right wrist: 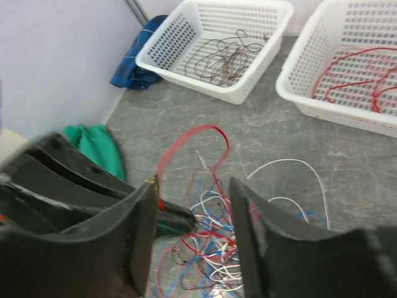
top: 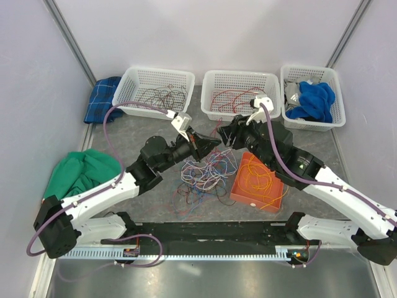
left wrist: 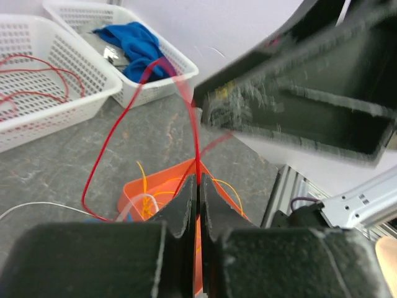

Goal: Untangle the cables

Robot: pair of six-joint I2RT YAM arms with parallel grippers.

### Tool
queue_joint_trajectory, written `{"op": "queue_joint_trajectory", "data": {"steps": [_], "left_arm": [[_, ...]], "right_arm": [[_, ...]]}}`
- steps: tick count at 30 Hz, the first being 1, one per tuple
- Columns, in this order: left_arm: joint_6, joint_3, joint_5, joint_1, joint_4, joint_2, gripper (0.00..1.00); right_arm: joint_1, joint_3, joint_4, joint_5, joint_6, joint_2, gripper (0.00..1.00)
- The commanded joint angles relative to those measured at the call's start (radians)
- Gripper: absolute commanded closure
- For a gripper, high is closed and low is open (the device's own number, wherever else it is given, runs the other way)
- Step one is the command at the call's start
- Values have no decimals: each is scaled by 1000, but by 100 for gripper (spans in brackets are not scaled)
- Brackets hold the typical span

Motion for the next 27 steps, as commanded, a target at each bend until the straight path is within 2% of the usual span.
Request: {"op": "queue_joint_trajectory", "data": {"steps": [1,3,4,7,12,22,27], "left_arm": [[86,162,-112,-3,-137,-79,98],[102,241,-143,-3,-243,-94,98],[112,326,-154,-3,-343,-95,98],[149,463,-136,-3,-432,-92,98],[174,620,-111,-3,-503,-62,98],[235,907,-99,-3,-613,26,98],[231,948,-81,-3,-627,50,98]], "right_arm": [[5,-41,4,75,-18,-64,37],[5,-67,2,104,-29,-105,35],[5,-98,2,128,-30,-119,33],[5,-164,20,133,-29,-173,32],[5,-241,102,52,-29,-237,32],[5,-273,229,-49,-36,-208,33],[5,-285,362,-163,-29,-132,34]]}}
